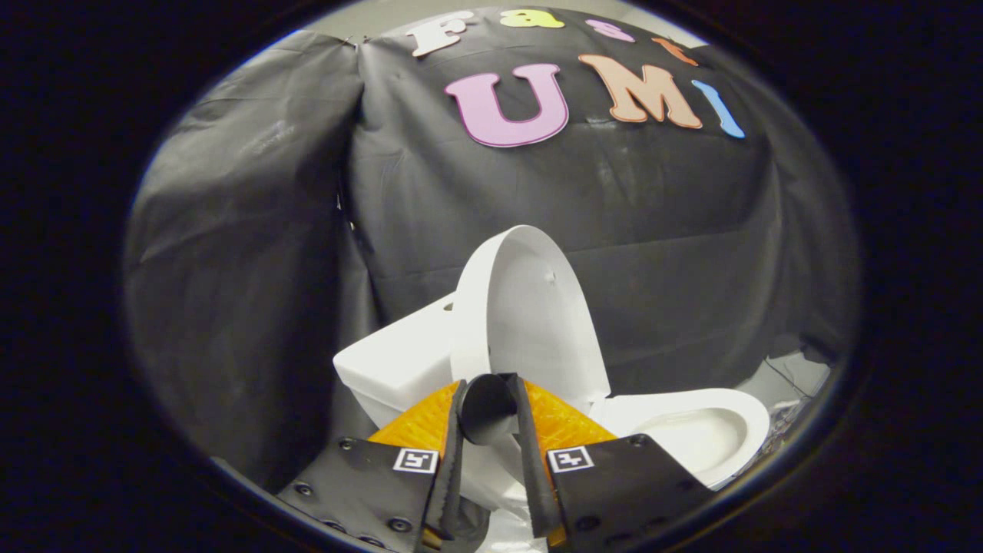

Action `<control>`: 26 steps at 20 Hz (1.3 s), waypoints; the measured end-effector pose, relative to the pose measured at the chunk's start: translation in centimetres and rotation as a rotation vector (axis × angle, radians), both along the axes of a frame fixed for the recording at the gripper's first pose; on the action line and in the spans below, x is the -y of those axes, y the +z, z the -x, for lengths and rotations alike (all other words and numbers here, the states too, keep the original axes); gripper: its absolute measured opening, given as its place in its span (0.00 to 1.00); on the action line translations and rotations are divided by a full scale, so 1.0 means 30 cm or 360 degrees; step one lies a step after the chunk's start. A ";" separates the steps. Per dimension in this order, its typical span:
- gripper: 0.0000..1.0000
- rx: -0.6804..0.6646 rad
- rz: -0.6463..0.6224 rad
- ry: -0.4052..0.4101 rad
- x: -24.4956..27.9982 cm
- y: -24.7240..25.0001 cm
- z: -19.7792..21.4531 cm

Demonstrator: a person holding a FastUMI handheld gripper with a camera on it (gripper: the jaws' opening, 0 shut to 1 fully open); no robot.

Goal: Open the toilet lid.

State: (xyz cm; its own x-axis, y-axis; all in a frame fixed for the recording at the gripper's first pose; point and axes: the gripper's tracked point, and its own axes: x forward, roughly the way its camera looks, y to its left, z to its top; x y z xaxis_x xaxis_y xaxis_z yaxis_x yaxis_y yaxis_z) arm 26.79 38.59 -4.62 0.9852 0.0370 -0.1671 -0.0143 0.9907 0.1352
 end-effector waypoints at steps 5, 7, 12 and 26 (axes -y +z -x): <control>0.42 -0.0019 0.0073 0.0022 -0.004 -0.031 0.002; 0.81 -0.0017 0.0055 0.0063 -0.006 -0.023 -0.006; 0.97 0.0069 0.0030 0.0096 0.030 0.022 0.049; 0.98 0.0364 0.0244 0.0115 0.183 0.185 0.238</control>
State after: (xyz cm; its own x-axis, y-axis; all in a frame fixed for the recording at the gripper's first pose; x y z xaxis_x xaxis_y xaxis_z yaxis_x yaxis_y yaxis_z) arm 19.65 33.11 0.92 0.9937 0.1002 0.0501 -0.0987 0.9946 -0.0308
